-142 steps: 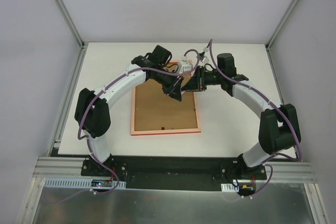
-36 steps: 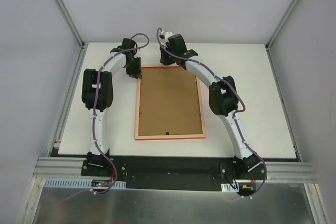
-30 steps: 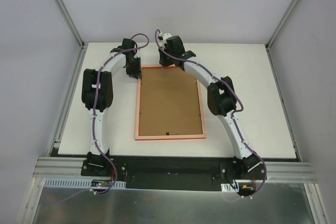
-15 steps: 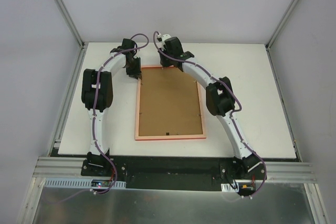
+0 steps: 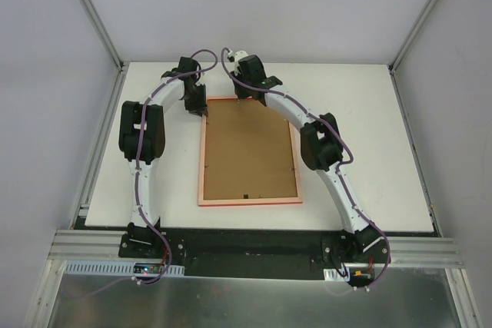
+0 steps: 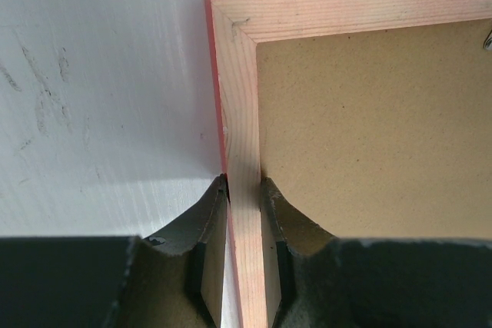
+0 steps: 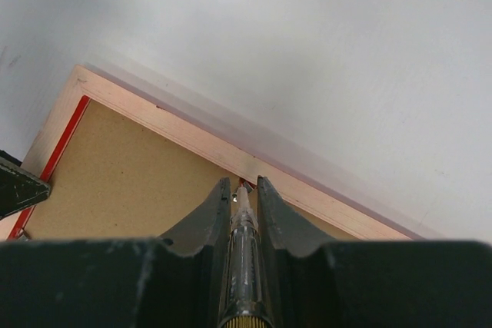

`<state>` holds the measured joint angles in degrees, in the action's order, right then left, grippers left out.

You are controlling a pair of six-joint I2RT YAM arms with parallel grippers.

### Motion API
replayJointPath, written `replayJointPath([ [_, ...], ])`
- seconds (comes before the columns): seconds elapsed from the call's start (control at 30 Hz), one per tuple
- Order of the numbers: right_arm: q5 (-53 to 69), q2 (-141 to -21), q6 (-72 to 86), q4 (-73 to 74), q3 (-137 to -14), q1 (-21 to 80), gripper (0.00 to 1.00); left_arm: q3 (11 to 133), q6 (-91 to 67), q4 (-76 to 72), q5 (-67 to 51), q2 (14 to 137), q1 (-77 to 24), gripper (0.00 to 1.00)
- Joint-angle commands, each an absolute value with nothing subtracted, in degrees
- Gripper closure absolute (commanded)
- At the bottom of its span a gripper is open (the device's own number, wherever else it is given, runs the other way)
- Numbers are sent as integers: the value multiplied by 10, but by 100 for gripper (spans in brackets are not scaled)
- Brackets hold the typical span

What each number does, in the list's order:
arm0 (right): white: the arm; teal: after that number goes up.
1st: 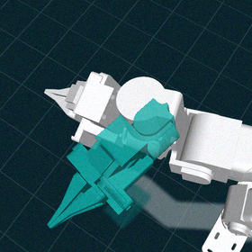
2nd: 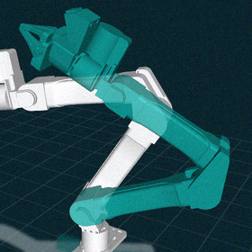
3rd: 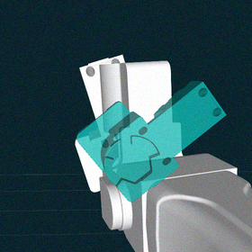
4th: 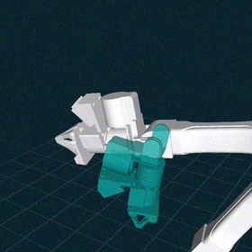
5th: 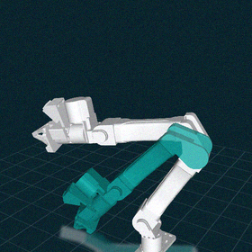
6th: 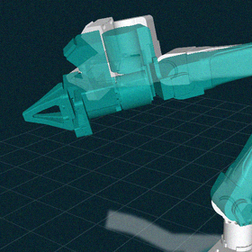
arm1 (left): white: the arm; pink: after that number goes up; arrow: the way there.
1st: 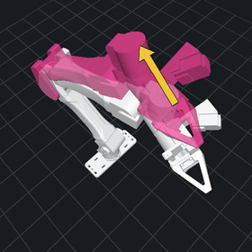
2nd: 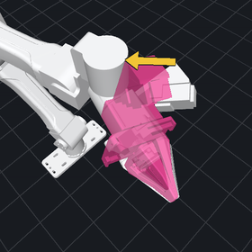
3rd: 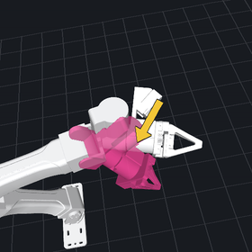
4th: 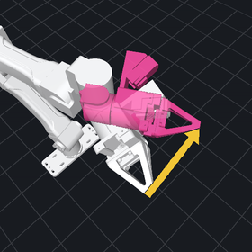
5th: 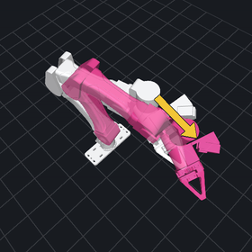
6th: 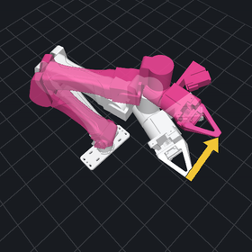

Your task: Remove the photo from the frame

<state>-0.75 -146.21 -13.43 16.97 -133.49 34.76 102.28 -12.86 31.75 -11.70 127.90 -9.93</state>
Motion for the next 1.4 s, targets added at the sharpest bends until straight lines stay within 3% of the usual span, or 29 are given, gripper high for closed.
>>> replayJointPath([
  [0.0, -43, -1456, -156, 189, -1358, 349, 100, 999, -139, 380, -114, 1273, -105, 100],
  [1.17, -47, -1418, -185, 230, -1309, 330, 100, 991, -170, 381, -102, 1271, -80, 100],
  [1.37, 26, -1412, -183, 234, -1299, 329, 100, 992, -173, 381, -115, 1271, -79, 100],
])
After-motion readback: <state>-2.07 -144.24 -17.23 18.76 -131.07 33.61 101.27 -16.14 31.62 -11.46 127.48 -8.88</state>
